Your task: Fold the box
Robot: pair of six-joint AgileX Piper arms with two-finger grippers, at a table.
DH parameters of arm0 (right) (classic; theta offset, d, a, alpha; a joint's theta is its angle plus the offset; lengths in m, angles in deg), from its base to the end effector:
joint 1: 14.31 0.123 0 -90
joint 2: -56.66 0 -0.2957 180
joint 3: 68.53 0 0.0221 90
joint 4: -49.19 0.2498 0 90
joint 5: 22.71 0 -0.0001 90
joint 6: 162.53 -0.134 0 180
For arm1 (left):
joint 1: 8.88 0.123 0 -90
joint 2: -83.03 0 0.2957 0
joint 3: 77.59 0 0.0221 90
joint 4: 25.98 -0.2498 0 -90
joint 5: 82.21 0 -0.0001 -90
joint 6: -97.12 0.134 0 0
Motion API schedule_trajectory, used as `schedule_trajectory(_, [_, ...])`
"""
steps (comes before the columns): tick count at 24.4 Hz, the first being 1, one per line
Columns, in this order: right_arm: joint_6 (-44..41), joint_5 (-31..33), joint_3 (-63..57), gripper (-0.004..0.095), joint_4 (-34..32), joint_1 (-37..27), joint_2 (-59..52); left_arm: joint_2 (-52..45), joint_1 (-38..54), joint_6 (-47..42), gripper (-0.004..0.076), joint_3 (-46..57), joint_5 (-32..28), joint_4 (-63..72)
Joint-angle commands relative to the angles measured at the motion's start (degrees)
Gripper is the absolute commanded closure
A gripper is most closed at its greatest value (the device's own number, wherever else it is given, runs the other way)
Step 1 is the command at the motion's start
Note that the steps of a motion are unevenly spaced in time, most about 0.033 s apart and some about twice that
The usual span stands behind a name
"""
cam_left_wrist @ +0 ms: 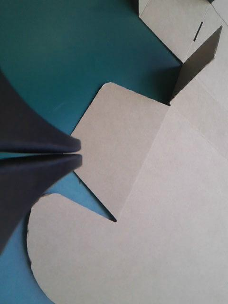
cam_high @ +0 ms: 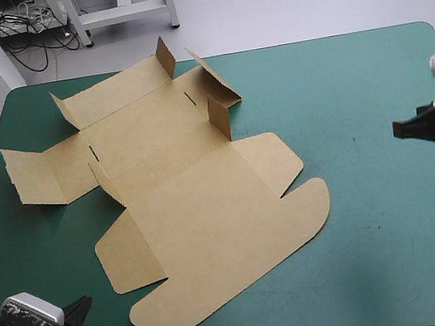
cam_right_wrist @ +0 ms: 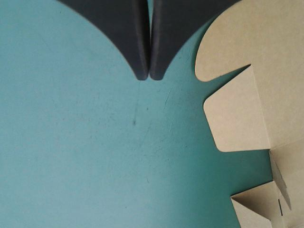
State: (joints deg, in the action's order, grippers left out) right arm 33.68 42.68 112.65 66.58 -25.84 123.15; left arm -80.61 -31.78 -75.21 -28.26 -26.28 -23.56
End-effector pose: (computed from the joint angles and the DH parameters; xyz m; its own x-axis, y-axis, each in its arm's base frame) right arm 0.2022 -0.0041 0.4362 -0.6162 -0.0242 -0.7872 -0.1079 0.9927 0.0539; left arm 0.0432 -0.0233 0.2590 -0.4339 0.3026 -0.8486 0.4669 0.8811 0.0755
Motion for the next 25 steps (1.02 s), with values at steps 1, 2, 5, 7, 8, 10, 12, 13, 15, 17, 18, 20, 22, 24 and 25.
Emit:
schedule_trajectory(1, [1.15, -2.02, 8.16, 0.0925, 1.21, -0.04, 6.31, 0.76, -0.14, -0.24, 0.0734, -1.81, -3.76, 0.20])
schedule_trajectory(2, [1.15, -1.38, 11.54, 0.0925, 1.35, -0.04, 9.67, 0.76, -0.14, -0.24, 0.0734, -1.81, -3.76, 0.20])
schedule_trajectory(5, [-0.18, -0.08, 18.69, 0.0921, 2.71, -0.04, 15.99, 0.76, -0.14, -0.24, 0.0734, -1.81, -3.76, 0.20])
schedule_trajectory(7, [-0.35, 0.62, 24.51, 0.0920, 4.67, -0.01, 20.85, 0.76, -0.14, -0.24, 0.0734, -1.81, -3.76, 0.20])
schedule_trajectory(8, [-0.47, 0.84, 27.05, 0.0920, 5.48, 0.13, 22.32, 0.76, -0.14, -0.24, 0.0734, -1.81, -3.76, 0.20])
schedule_trajectory(10, [-1.98, 1.74, 34.41, 0.0920, 4.40, 2.95, 27.47, 0.76, -0.14, -0.24, 0.0734, -1.81, -3.76, 0.20])
schedule_trajectory(12, [-3.41, 2.47, 39.76, 0.0918, 2.14, 6.19, 31.29, 0.76, -0.14, -0.24, 0.0734, -1.81, -3.76, 0.20])
schedule_trajectory(13, [-3.98, 2.72, 42.32, 0.0918, 0.72, 8.04, 33.23, 0.76, -0.14, -0.24, 0.0734, -1.81, -3.76, 0.20])
schedule_trajectory(15, [-5.11, 3.15, 46.62, 0.0918, -1.57, 11.78, 37.17, 0.76, -0.14, -0.24, 0.0734, -1.81, -3.76, 0.20])
schedule_trajectory(17, [-6.07, 3.28, 50.82, 0.0918, -3.41, 15.38, 41.07, 0.76, -0.14, -0.24, 0.0734, -1.81, -3.76, 0.20])
schedule_trajectory(18, [-6.19, 3.62, 54.57, 0.0918, -4.09, 18.16, 44.57, 0.76, -0.14, -0.24, 0.0734, -1.81, -3.76, 0.20])
schedule_trajectory(20, [-6.32, 4.41, 57.56, 0.0918, -4.09, 20.64, 47.99, 0.76, -0.14, -0.24, 0.0734, -1.81, -3.76, 0.20])
schedule_trajectory(22, [-6.21, 5.27, 60.88, 0.0917, -4.09, 24.64, 52.68, 0.76, -0.14, -0.24, 0.0734, -1.81, -3.76, 0.20])
schedule_trajectory(24, [-4.70, 5.15, 62.10, 0.0917, -4.65, 28.22, 56.32, 0.76, -0.14, -0.24, 0.0734, -1.81, -3.76, 0.20])
schedule_trajectory(25, [-3.52, 5.01, 62.20, 0.0917, -5.46, 29.47, 57.22, 0.76, -0.14, -0.24, 0.0734, -1.81, -3.76, 0.20])
